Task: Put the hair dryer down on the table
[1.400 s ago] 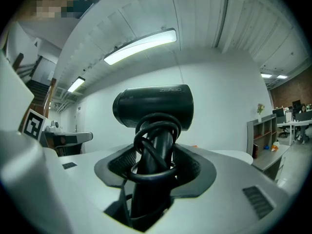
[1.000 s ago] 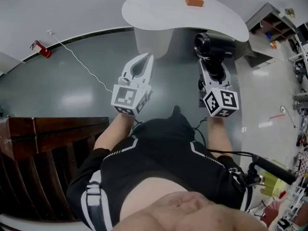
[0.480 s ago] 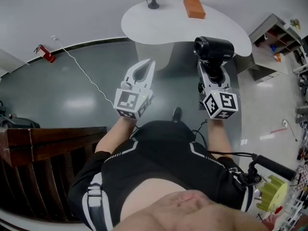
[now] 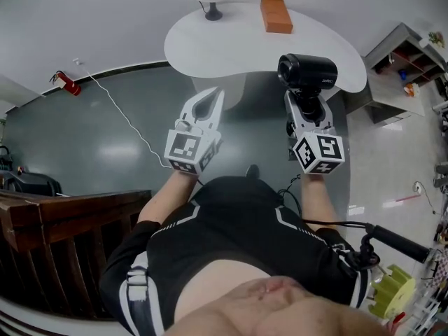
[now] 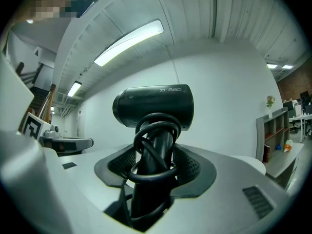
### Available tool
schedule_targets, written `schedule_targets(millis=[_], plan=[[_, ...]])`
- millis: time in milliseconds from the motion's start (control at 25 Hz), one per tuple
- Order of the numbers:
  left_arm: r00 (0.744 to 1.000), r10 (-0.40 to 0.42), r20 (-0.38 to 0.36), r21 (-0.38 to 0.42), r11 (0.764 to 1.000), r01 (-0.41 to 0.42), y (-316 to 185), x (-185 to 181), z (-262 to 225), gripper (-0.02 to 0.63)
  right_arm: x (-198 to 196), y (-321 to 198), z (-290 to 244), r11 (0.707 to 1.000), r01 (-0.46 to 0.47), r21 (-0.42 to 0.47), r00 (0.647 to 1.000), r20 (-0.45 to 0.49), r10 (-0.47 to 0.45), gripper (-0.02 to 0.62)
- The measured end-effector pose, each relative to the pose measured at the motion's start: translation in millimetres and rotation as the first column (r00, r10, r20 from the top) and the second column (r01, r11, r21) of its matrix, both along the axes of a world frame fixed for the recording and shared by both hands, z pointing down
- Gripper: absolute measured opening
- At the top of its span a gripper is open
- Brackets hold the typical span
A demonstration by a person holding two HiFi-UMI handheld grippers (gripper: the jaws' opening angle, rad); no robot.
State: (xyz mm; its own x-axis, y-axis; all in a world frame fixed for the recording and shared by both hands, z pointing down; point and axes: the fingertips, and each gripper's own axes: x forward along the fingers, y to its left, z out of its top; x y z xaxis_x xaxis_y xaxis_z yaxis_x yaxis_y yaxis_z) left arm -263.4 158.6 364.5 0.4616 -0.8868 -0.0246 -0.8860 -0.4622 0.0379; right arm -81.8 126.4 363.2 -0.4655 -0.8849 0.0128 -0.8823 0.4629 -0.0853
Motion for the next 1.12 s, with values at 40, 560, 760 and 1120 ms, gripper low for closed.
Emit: schedule_targets(millis=[40, 560, 760, 1120], plan=[[1.0, 0.007, 0.005, -0.003, 1.0, -0.007, -7, 8, 0, 0.032, 7, -6, 1, 1.0, 0.001, -0.003, 1.0, 0.003, -0.001, 0.25], [0.995, 0.084, 0.05, -0.042, 0.996, -0.082, -78, 121, 7, 0.032, 99, -65, 17, 0.999, 0.006, -0.032, 1.0, 0.026, -0.005, 0.25], [0.992, 0.104, 0.074, -0.056, 0.993, -0.1, -90, 154, 9, 0.032, 130, -76, 21, 0.999, 0.006, -0.039, 0.999, 0.032, -0.004, 0.25], [0.991, 0.106, 0.086, -0.059, 0.993, -0.101, -118, 177, 15, 0.032, 155, -102, 27, 0.999, -0.013, -0.031, 0.998, 0.058, 0.015, 0.25]])
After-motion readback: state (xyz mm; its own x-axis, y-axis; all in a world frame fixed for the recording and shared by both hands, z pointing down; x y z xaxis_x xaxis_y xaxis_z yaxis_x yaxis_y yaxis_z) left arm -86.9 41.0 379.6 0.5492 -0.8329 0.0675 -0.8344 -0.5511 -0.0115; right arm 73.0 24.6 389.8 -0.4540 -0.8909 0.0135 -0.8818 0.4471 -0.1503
